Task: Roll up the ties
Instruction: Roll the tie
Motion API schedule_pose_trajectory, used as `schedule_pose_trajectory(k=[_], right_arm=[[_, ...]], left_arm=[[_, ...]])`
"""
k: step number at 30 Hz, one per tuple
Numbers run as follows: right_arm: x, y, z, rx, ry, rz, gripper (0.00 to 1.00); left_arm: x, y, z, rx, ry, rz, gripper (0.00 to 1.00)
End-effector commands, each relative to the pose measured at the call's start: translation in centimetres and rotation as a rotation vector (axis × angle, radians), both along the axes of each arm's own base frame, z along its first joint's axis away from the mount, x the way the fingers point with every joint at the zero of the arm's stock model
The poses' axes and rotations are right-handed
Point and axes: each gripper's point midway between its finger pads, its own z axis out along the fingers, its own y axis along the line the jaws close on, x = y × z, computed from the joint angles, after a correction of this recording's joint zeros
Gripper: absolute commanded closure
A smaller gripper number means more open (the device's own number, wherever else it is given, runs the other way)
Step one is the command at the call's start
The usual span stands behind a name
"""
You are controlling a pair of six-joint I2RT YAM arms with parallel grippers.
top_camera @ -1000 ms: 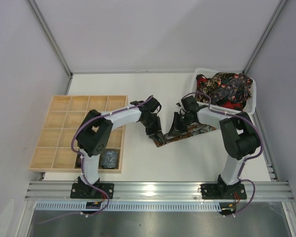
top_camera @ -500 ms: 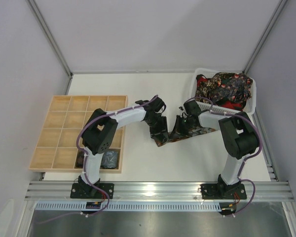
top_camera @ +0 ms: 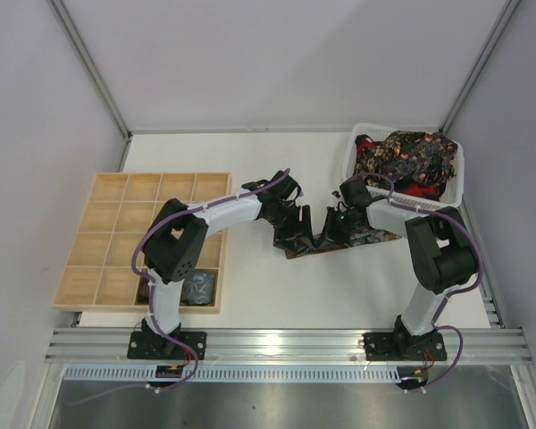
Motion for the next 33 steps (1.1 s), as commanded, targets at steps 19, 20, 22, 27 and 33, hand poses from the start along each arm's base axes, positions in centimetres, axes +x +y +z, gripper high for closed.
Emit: schedule_pose_trajectory(k=[19, 20, 22, 27, 33], right_arm=[[1.9, 1.4, 8.3, 0.095, -0.139, 0.052, 1.00], [1.6, 2.1, 8.7, 0.119, -0.129, 0.063, 0.99], [1.2, 3.7, 9.3, 0.147, -0.128, 0.098, 0.98], [0.2, 6.2, 9.2, 0.171, -0.102, 0.142, 0.96], [0.1, 5.2, 6.4, 0.087, -0.075, 0.143, 0.95]], left_arm=[[-2.2, 0.1, 8.8, -0.251, -0.188, -0.107, 0.31], [-2.2, 0.5, 8.8, -0.242, -0.202, -0.105, 0.31], [-2.2, 1.3, 9.7, -0.241, -0.233, -0.095, 0.31], [-0.8, 4.3, 10.3, -0.224, -0.293, -0.024, 0.29], [1.4, 6.3, 10.1, -0.152, -0.362, -0.010, 0.23]])
